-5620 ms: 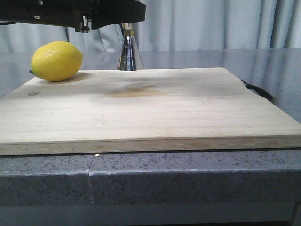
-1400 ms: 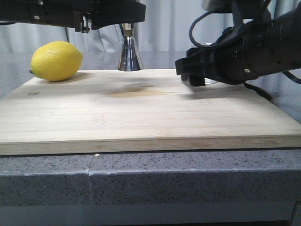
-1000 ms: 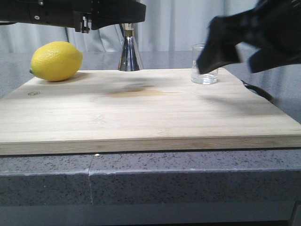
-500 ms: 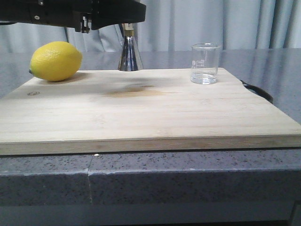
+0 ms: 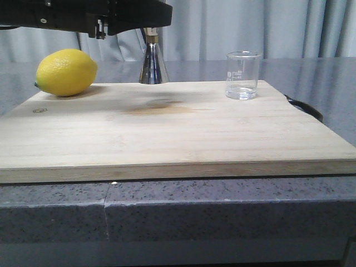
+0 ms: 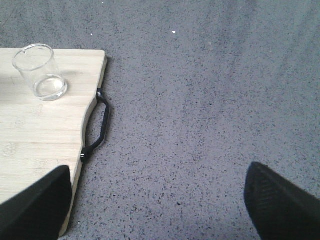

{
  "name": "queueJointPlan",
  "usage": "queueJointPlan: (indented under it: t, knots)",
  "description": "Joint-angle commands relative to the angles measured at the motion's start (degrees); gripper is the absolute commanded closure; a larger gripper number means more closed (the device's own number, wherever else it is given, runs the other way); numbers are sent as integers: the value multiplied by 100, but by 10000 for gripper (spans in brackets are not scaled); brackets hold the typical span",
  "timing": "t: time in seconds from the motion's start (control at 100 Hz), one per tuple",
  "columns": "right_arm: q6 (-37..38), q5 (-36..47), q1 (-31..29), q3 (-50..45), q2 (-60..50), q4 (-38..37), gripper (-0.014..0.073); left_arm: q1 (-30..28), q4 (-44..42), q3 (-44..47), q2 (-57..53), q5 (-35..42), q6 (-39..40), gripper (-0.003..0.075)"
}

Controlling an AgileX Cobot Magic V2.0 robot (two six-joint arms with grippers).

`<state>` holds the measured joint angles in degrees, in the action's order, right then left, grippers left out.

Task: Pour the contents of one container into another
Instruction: 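Withdraw the right gripper away from the beaker, then lower the jigger onto the board with the left gripper and release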

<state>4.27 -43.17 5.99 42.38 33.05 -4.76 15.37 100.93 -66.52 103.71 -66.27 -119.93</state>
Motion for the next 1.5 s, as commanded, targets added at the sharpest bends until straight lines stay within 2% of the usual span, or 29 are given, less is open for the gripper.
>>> queueJointPlan:
  t: [0.0, 0.61, 1.09, 1.41, 1.49]
  knots:
    - [-1, 406, -32, 153, -7, -80, -34, 40, 587, -180, -234, -507, 32, 446]
    - [-1, 435, -32, 153, -7, -80, -34, 40, 487, -165, -75, -573, -21, 446]
    - [-1, 612, -32, 153, -7, -80, -34, 40, 446, 419, -61, -573, -790, 446]
    - [-1, 701, -32, 153, -7, -80, -34, 40, 477, 478, -61, -573, -824, 446]
    - [-1, 701, -32, 153, -7, -80, -34, 40, 426, 478, -61, -573, -824, 425]
